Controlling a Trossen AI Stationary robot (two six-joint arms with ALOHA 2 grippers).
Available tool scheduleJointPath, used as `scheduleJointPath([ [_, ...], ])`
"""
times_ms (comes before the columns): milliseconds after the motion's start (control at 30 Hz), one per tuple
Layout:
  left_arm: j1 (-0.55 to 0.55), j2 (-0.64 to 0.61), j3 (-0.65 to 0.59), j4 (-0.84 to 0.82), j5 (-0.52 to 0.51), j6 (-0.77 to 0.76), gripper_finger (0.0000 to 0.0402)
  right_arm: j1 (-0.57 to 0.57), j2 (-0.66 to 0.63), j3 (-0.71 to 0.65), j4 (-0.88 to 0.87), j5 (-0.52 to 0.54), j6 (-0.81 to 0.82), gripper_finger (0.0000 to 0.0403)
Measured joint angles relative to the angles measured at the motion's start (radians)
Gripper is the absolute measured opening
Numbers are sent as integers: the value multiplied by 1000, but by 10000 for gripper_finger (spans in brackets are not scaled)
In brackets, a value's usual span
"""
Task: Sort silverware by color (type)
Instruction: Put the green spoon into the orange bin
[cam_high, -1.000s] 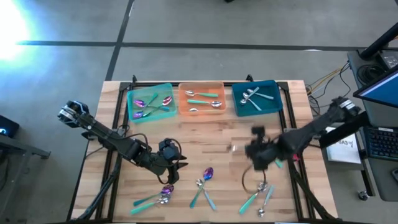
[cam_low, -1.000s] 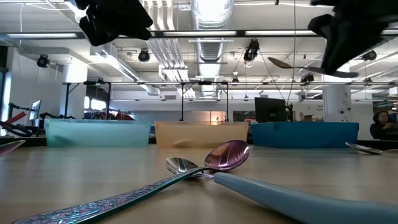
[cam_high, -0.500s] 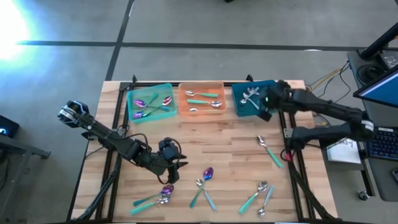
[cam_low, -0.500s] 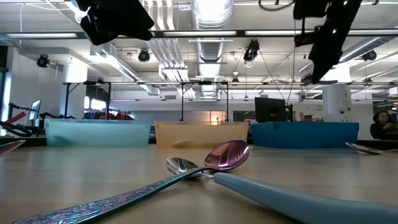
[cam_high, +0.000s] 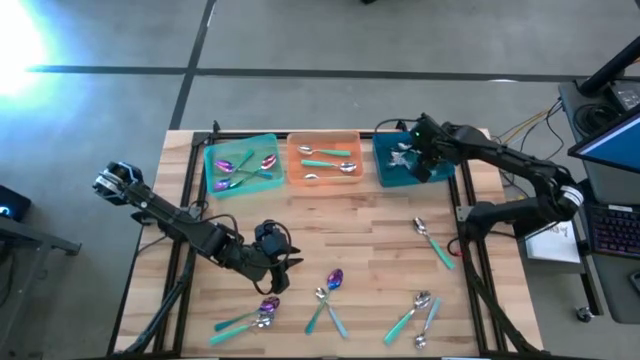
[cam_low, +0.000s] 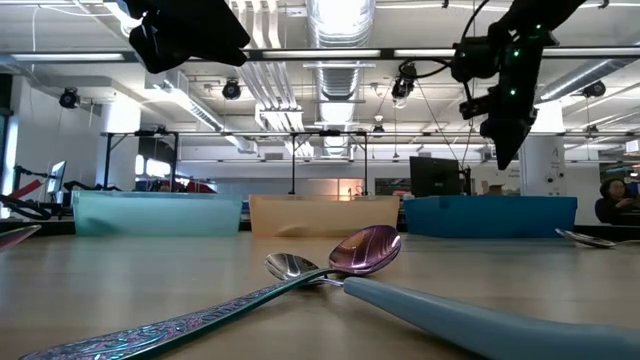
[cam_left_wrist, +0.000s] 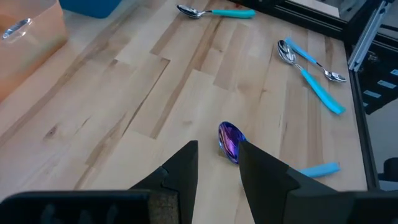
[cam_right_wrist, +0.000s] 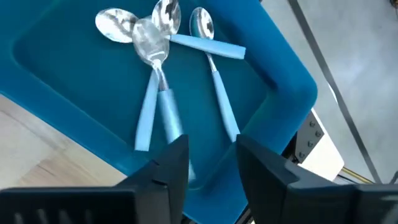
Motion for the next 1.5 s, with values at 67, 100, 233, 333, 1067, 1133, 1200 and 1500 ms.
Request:
scheduleJointPath([
  [67, 0, 0, 0, 0, 0, -2, 99, 1, 2, 1, -1, 0, 0, 137],
  [100, 0, 0, 0, 0, 0, -2, 99, 2, 2, 1, -1, -2, 1, 139],
  [233, 0, 0, 0, 0, 0, -2, 99, 8, -10, 1, -13, -93, 66, 137],
  [333, 0, 0, 0, 0, 1, -2, 99, 10, -16, 1, -26, -238, 144, 131],
  [1067, -10, 0, 0, -38, 28, 8, 99, 605, -19, -182, -177, -334, 757, 119],
  [1133, -10, 0, 0, -41, 28, 18, 99, 672, -18, -185, -178, -338, 816, 118],
  [1200, -10, 0, 0, -41, 29, 24, 99, 732, -18, -188, -178, -340, 880, 119],
  [1500, -10, 0, 0, -43, 29, 25, 99, 904, -18, -240, -184, -346, 1092, 118],
])
